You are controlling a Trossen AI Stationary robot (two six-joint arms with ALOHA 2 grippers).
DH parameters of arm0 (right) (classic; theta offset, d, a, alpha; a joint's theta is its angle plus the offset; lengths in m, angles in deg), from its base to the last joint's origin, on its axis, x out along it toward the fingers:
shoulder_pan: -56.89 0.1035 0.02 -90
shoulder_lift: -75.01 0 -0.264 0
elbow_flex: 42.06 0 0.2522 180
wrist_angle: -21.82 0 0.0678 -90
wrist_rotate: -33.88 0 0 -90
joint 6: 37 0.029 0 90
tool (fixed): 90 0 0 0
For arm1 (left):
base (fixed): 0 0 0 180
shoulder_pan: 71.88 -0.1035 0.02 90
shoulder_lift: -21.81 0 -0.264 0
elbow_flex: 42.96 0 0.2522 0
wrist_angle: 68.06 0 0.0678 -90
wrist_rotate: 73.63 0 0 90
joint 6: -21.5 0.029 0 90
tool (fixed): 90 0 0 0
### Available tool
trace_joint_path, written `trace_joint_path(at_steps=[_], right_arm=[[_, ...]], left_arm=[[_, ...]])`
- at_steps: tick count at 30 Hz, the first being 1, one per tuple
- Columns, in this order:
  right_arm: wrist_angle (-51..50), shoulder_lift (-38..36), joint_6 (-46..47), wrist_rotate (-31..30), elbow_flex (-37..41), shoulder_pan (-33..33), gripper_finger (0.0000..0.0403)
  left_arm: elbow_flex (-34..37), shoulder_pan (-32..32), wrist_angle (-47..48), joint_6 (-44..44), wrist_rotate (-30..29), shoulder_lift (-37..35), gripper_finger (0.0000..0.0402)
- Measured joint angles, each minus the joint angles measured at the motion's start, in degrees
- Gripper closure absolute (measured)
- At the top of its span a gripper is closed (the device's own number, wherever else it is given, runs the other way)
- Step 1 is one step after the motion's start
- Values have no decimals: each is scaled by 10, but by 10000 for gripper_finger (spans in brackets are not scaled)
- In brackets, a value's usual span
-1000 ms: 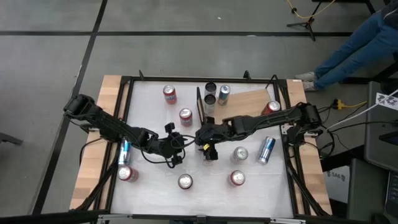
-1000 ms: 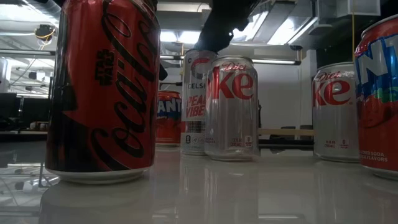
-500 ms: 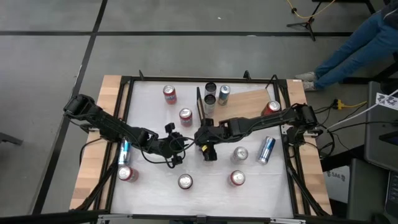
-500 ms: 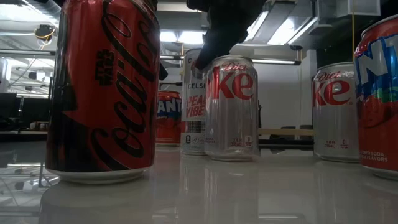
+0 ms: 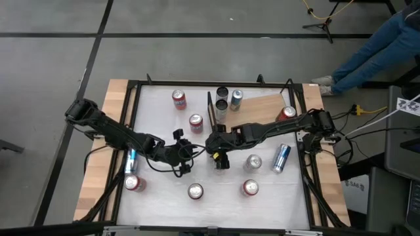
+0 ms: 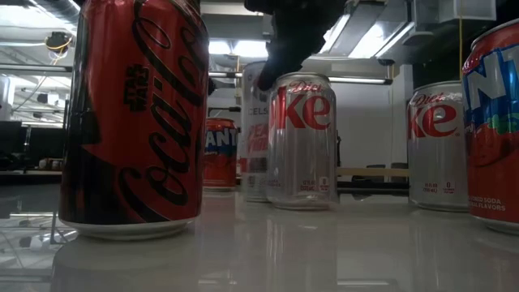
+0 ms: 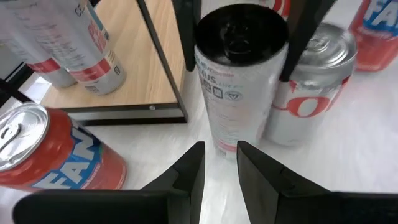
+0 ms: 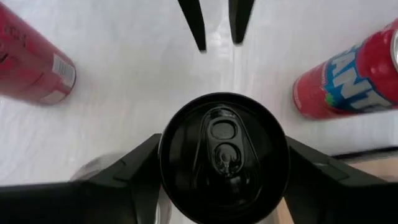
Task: Place canned beverage on shelf
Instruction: Put the white black soda can on the shelf aligned with the other white black soda cans
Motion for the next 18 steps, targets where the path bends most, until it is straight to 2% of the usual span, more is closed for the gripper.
trace_joint_path(at_steps=[8, 18], right_arm=[[-117, -7, -17, 4, -107, 0, 160], [-286, -9, -45, 4, -301, 0, 157]], left_arm=[[0, 11, 22, 0, -3, -24, 317], [0, 12, 23, -1, -4, -26, 317]])
